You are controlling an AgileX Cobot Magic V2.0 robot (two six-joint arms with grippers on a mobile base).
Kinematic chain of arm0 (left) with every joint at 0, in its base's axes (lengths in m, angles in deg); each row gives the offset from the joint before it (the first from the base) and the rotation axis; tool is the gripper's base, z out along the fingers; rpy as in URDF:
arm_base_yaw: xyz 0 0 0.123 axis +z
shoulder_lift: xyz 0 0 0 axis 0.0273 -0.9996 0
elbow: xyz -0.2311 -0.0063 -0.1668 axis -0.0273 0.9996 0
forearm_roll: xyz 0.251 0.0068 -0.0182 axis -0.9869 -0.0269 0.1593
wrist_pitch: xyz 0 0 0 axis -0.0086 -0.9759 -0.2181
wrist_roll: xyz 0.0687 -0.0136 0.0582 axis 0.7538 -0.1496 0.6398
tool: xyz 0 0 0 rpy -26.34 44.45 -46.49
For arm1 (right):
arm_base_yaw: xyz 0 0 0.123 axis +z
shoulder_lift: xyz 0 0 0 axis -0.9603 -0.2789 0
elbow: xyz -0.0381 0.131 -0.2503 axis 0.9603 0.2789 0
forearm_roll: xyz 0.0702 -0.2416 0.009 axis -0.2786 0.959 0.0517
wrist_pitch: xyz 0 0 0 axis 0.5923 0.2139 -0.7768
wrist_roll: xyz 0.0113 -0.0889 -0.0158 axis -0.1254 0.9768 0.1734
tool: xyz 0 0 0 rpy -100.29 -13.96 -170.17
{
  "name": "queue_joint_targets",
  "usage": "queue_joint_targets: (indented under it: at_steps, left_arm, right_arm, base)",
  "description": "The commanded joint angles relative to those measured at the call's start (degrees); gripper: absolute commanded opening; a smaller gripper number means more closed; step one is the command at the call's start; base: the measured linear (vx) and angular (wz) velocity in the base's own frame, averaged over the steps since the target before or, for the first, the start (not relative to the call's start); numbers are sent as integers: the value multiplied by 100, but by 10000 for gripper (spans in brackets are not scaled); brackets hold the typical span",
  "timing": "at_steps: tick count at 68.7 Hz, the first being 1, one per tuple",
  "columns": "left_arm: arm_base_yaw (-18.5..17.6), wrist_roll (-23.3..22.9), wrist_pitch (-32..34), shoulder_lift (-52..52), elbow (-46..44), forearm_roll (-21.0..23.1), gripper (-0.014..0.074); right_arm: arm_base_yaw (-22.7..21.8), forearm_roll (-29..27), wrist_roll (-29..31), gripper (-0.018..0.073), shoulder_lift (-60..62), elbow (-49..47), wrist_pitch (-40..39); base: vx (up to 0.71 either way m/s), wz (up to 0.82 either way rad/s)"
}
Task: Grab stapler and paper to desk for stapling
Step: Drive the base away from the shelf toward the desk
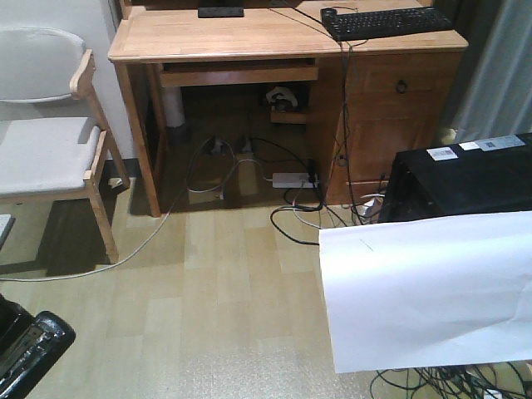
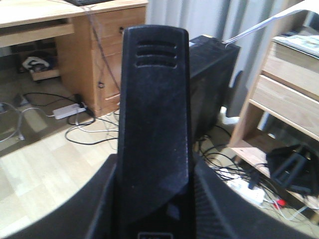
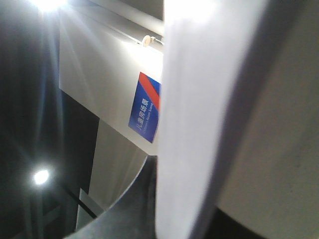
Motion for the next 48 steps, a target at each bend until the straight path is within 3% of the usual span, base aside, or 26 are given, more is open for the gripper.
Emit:
queue_joint_targets:
  at_steps: [1,48]
  left_arm:
    - [-11,-6,669,-69,-168,125,-7]
    - [-11,-6,669,-69,-168,125,-7]
  right_arm:
    - [6,-13,71,-2,-45,17,-357]
    - [6,-12,71,-2,-45,17,-379]
  base:
    - [13,13]
    - [21,7]
